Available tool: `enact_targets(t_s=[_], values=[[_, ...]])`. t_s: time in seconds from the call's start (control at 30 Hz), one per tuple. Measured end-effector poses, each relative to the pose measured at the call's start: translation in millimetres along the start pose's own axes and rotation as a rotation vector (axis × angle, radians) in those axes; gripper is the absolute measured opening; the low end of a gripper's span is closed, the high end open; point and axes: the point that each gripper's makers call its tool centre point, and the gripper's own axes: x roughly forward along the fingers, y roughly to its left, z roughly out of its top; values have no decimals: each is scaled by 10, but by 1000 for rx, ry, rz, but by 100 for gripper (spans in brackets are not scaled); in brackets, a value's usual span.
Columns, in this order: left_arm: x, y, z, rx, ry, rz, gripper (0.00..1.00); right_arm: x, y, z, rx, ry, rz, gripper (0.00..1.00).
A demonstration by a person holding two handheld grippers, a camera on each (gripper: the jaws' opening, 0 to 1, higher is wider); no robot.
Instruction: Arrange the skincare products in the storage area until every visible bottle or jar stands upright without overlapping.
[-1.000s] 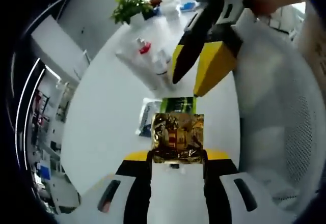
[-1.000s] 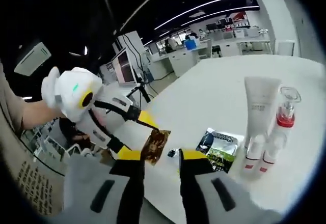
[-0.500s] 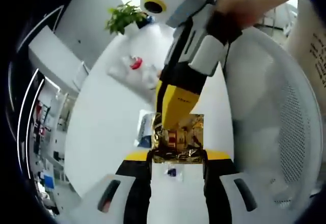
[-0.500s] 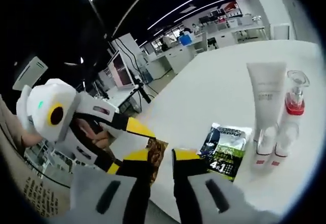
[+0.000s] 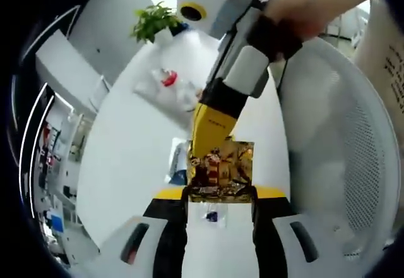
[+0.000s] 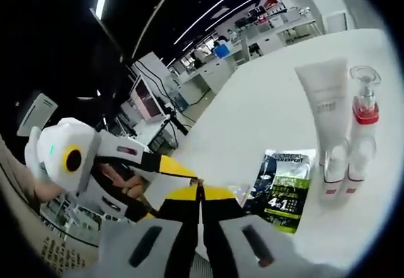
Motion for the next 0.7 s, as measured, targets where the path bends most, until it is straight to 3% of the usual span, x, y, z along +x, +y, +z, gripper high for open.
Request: enact_targets(t_s=[0.17, 0.3, 0.43, 0.53, 0.57, 0.7], values=[[-16, 15, -20, -87, -42, -4, 38, 10, -16, 25, 2, -3, 0, 1], [-24, 16, -84, -231, -89, -2, 41, 25, -21, 41, 7, -10, -2, 1], [-60, 9, -89, -569, -238, -14, 41, 35, -29, 72, 29, -23, -1, 1], [-73, -52, -76, -812, -367, -74, 39, 45, -23, 102, 46, -34, 6, 1], [-74, -56, -76, -840, -381, -79, 38, 50, -22, 111, 52, -37, 8, 1], [-60, -37, -149, -1080, -498, -102, 33, 88, -7, 153, 75, -52, 19, 1]])
